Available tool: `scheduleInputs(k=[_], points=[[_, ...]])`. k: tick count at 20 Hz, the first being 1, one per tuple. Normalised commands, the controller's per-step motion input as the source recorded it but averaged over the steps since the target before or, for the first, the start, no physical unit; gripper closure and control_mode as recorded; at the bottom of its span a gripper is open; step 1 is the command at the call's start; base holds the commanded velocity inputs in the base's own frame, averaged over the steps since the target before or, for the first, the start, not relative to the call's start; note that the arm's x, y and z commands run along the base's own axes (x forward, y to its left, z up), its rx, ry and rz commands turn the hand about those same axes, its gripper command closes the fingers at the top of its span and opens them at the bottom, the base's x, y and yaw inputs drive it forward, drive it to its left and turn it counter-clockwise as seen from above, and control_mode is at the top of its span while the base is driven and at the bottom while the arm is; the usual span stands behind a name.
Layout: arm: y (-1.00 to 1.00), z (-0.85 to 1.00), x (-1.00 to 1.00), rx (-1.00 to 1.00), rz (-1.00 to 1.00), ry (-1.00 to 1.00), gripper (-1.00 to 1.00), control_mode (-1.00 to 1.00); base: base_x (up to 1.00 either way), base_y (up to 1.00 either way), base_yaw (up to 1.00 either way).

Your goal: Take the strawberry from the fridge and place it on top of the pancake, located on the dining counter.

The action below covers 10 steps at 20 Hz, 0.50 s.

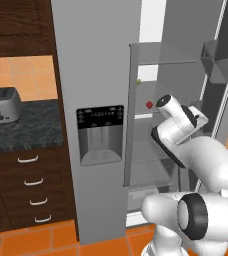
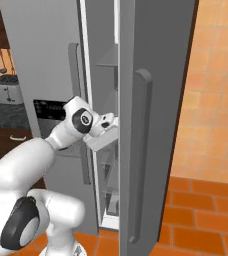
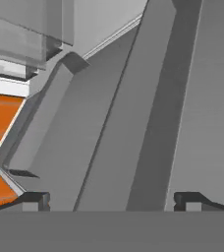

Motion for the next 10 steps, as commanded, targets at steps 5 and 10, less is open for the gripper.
scheduleInputs(k=[5, 10], points=[[-1.00, -0.47, 0.00, 0.00, -0.23, 0.00, -1.00, -1.00, 0.00, 0.00, 0.00], [-0.99, -0.28, 0.00, 0.00, -0.22, 0.00, -1.00, -1.00, 0.00, 0.00, 0.00]])
